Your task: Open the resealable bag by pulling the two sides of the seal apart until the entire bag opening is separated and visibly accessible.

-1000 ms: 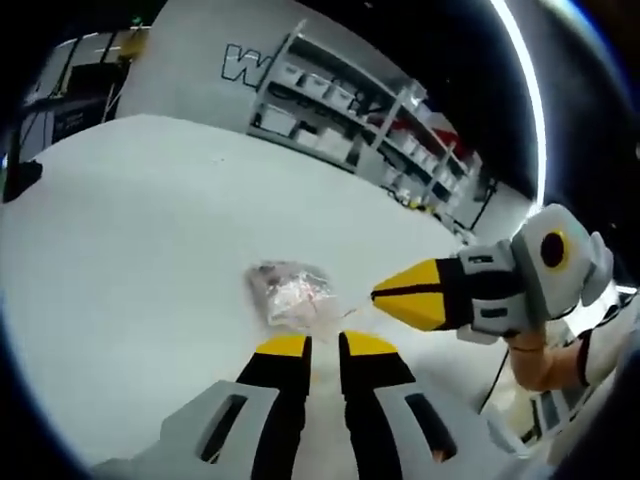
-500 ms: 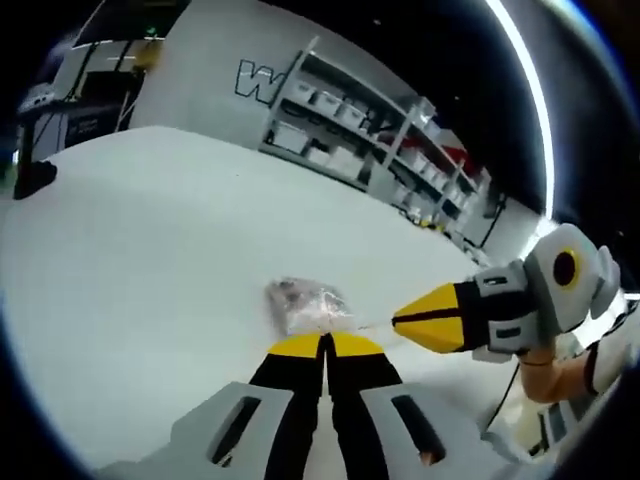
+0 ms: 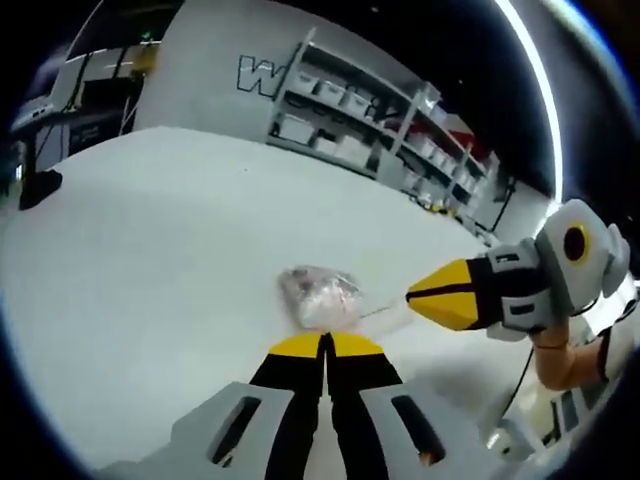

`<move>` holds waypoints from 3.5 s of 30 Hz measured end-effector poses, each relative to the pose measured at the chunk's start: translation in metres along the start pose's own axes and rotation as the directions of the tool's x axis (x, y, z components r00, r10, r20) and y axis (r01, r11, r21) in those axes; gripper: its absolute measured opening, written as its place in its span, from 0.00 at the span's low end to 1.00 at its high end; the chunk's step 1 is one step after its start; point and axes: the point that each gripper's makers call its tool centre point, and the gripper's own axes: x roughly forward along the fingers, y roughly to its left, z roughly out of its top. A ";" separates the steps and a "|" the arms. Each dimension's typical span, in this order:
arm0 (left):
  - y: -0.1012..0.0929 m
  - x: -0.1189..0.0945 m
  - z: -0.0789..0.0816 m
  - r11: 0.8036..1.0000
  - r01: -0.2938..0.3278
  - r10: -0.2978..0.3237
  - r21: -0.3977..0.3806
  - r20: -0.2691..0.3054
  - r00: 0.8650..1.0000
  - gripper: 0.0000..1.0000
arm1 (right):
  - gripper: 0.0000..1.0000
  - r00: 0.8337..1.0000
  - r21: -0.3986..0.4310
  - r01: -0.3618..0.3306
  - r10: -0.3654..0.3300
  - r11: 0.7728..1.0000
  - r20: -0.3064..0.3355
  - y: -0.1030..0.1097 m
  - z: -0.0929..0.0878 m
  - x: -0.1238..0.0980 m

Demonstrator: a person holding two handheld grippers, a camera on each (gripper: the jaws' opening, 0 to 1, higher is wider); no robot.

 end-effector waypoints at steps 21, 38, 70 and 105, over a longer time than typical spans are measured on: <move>-0.013 -0.003 0.004 0.997 0.017 -0.018 0.070 0.012 1.000 0.02 | 0.05 0.999 -0.125 -0.039 0.038 0.991 -0.014 0.018 0.008 0.013; -0.014 -0.002 0.002 0.995 0.021 -0.022 0.100 0.001 1.000 0.02 | 0.00 0.998 -0.171 -0.015 0.005 0.985 -0.060 0.009 0.000 0.018; -0.003 -0.001 -0.007 0.994 -0.020 0.025 0.110 -0.046 0.999 0.02 | 0.00 0.998 -0.149 0.016 -0.023 0.989 -0.050 -0.007 0.003 0.017; -0.020 -0.004 0.006 0.987 0.079 -0.082 0.137 0.017 0.996 0.27 | 0.00 0.996 0.068 -0.042 0.037 0.997 0.080 -0.052 0.026 0.000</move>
